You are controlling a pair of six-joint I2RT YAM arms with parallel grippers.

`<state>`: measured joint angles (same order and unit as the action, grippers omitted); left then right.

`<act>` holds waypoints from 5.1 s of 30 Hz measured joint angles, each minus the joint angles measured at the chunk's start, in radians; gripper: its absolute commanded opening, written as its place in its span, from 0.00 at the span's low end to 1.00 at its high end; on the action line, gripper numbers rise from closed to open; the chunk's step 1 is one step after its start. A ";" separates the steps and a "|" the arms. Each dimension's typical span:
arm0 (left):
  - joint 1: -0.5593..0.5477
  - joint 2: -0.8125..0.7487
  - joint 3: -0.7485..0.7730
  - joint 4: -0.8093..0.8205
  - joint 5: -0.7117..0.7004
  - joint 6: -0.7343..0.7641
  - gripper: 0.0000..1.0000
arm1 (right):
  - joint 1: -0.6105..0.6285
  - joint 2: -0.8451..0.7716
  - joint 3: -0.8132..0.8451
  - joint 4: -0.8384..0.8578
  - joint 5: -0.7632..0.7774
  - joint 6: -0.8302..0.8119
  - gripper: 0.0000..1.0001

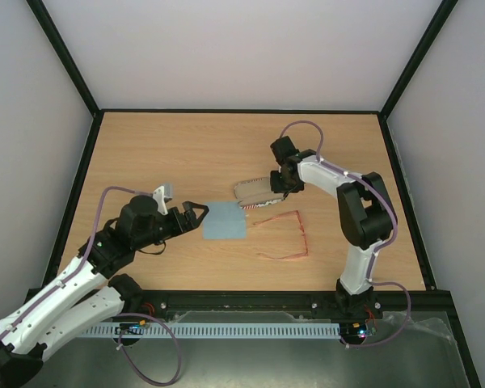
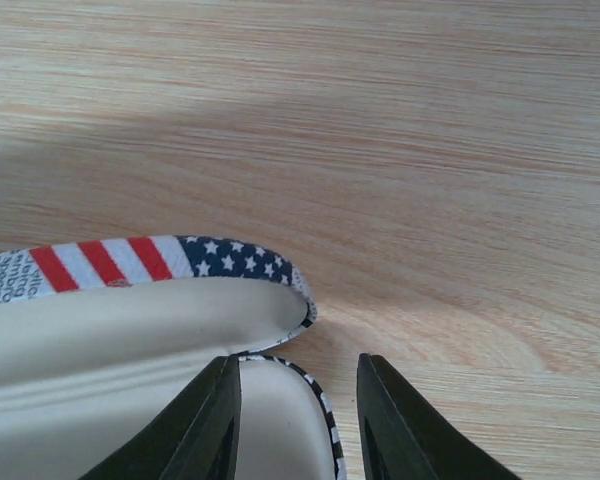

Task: Organize the sunglasses
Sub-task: Adjust the sunglasses case at the center of the board, then fold the glasses cleaning cloth at the center of the board.

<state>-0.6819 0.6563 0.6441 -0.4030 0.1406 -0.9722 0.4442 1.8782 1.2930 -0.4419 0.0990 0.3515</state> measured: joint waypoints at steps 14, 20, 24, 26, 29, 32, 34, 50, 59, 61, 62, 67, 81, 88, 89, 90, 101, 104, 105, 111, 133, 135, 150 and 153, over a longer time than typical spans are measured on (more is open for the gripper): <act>0.000 0.008 0.000 0.000 -0.002 0.000 1.00 | -0.021 0.047 -0.002 0.035 0.048 0.038 0.32; 0.000 0.008 0.000 0.000 -0.003 0.000 1.00 | -0.021 0.056 0.001 0.070 0.045 0.038 0.31; 0.000 0.009 0.000 -0.001 -0.003 0.000 1.00 | -0.026 0.061 0.001 0.084 0.037 0.038 0.31; 0.000 0.009 0.000 -0.001 -0.003 0.000 1.00 | -0.027 0.061 0.001 0.087 0.034 0.039 0.31; 0.000 0.009 0.000 -0.002 -0.003 0.000 1.00 | -0.027 0.061 0.000 0.090 0.029 0.041 0.31; 0.000 0.010 0.000 -0.002 -0.003 0.000 1.00 | -0.027 0.045 -0.027 0.106 0.021 0.045 0.31; 0.000 0.013 0.000 -0.002 -0.003 0.000 0.99 | -0.027 0.019 -0.064 0.108 0.014 0.049 0.31; 0.000 0.051 0.003 0.001 0.002 0.001 0.99 | -0.027 -0.114 -0.166 0.108 0.014 0.061 0.33; 0.000 0.043 0.011 0.000 0.001 0.002 0.99 | -0.027 -0.040 -0.108 0.115 0.059 0.065 0.32; 0.000 0.043 0.011 0.000 0.001 0.002 0.99 | -0.028 -0.025 -0.105 0.114 0.072 0.067 0.32; 0.000 0.043 0.011 0.000 0.001 0.002 0.99 | -0.028 -0.022 -0.104 0.115 0.078 0.068 0.32; 0.000 0.043 0.011 0.000 0.001 0.002 0.99 | -0.038 -0.020 -0.104 0.114 0.106 0.072 0.32; 0.000 0.042 0.011 0.000 0.001 0.002 0.99 | -0.090 -0.020 -0.089 0.113 0.160 0.075 0.32; 0.000 0.035 0.011 0.000 0.001 0.002 0.99 | -0.122 -0.023 -0.089 0.108 0.169 0.075 0.32; 0.000 0.035 0.011 0.000 0.001 0.002 1.00 | -0.124 -0.025 -0.090 0.108 0.169 0.075 0.33; 0.000 0.035 0.011 0.000 0.001 0.002 1.00 | -0.126 -0.028 -0.090 0.107 0.169 0.075 0.35; 0.015 0.135 0.113 -0.037 -0.043 0.047 1.00 | -0.128 -0.287 -0.095 0.097 0.085 0.075 0.42; 0.059 0.187 0.166 -0.031 -0.054 0.081 1.00 | -0.113 -0.398 -0.114 0.100 0.007 0.085 0.41; 0.086 0.201 0.173 -0.026 -0.051 0.094 0.99 | -0.099 -0.427 -0.123 0.101 -0.025 0.093 0.41; 0.314 0.265 0.169 0.010 0.029 0.153 1.00 | 0.065 -0.422 -0.131 0.121 -0.214 0.146 0.36; 0.504 0.176 0.056 0.034 0.193 0.214 1.00 | 0.263 0.089 0.073 0.074 -0.097 0.194 0.24; 0.504 0.176 0.056 0.035 0.197 0.214 0.99 | 0.263 0.103 0.085 0.072 -0.085 0.194 0.25; 0.505 0.176 0.054 0.040 0.208 0.222 1.00 | 0.263 0.154 0.106 0.060 -0.046 0.190 0.24; 0.506 0.176 0.048 0.044 0.211 0.222 1.00 | 0.263 0.159 0.107 0.064 -0.044 0.190 0.24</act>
<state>-0.1761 0.8326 0.6926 -0.3588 0.3515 -0.7498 0.7074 2.0377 1.3998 -0.3782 0.0547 0.5415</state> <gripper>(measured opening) 0.995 0.242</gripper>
